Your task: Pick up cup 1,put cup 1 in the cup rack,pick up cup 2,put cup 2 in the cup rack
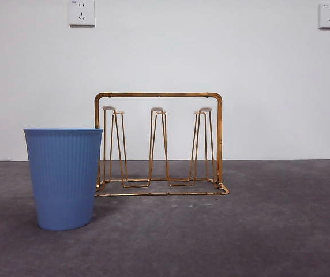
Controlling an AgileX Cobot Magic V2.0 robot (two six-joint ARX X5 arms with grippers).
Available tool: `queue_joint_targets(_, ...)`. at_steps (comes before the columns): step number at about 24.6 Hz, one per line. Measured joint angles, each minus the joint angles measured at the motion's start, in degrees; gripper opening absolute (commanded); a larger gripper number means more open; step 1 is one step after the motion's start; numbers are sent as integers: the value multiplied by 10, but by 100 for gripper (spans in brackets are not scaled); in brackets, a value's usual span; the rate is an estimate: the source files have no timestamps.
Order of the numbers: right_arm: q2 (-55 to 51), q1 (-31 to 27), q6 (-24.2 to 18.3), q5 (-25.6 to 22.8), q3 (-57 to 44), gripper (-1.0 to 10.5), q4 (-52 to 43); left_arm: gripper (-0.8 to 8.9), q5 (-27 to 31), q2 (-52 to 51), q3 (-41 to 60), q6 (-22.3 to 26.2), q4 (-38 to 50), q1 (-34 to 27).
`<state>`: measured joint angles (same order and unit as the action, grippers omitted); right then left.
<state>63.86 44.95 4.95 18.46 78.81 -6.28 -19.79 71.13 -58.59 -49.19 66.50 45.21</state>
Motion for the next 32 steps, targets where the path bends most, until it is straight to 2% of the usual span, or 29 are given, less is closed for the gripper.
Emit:
queue_joint_targets(3, 1, 0, 0, 0, 0, -16, 0, 388, 0, 0, 0, 0, 0, 0)
queue_joint_targets(7, 1, 0, 0, 0, 0, -14, -3, 161, 0, 0, 0, -8, 3, 0)
queue_joint_targets(11, 1, 0, 2, 4, 0, -12, -7, 21, 0, 0, -1, -20, 8, 2)
queue_joint_targets(18, 1, 0, 2, 4, 0, 18, -6, -6, 0, 0, -1, -23, 7, 2)
queue_joint_targets(22, 0, 0, 3, 0, 0, 226, 7, -6, 0, 0, -1, -16, 5, 2)
queue_joint_targets(23, 0, 0, 3, 0, 0, 246, 11, -6, 0, 0, -1, -14, 4, 2)
queue_joint_targets(32, -34, 0, 0, -9, 0, 253, 58, -6, 1, 0, -1, -10, 15, -2)
